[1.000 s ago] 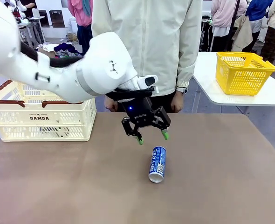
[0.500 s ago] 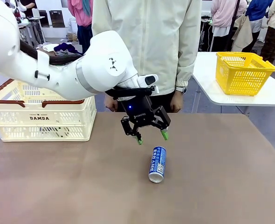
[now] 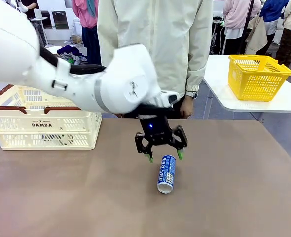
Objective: Place the drinks into the Shopping basket.
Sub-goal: Pick up one drink and place it into the Shopping basket.
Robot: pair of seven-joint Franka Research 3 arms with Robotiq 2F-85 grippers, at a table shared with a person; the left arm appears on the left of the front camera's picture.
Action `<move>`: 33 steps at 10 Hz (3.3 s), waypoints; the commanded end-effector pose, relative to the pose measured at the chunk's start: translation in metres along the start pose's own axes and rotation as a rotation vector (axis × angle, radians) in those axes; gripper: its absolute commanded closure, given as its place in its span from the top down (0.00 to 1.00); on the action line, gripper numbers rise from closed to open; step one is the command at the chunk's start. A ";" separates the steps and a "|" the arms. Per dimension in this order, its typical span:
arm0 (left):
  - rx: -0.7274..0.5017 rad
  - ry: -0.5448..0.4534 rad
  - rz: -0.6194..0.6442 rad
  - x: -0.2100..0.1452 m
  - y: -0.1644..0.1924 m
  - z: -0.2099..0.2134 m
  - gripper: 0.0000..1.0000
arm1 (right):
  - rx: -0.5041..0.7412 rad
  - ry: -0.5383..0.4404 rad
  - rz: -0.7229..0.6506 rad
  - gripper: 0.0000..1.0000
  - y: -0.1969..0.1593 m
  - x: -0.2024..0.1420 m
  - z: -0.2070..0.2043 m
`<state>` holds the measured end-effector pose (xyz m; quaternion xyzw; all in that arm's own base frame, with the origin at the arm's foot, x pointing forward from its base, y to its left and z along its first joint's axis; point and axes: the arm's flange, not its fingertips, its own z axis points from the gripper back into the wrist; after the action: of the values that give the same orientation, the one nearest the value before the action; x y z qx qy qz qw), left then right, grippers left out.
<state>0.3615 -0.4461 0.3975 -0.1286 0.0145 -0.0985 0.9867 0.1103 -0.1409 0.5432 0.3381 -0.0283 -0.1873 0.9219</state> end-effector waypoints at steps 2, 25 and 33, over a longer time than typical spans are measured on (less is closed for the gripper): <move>0.318 -0.057 0.102 0.021 -0.049 -0.023 1.00 | 0.014 -0.001 0.023 1.00 -0.004 -0.009 0.003; 0.257 -0.032 -0.038 0.032 -0.014 -0.096 0.00 | 0.014 -0.001 0.023 1.00 -0.004 -0.009 0.003; 0.007 -0.063 -0.161 0.008 0.033 0.147 0.00 | 0.014 -0.001 0.023 1.00 -0.004 -0.009 0.003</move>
<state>0.3797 -0.3975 0.5339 -0.1251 -0.0484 -0.2056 0.9694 0.1103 -0.1409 0.5431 0.3381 -0.0282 -0.1872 0.9219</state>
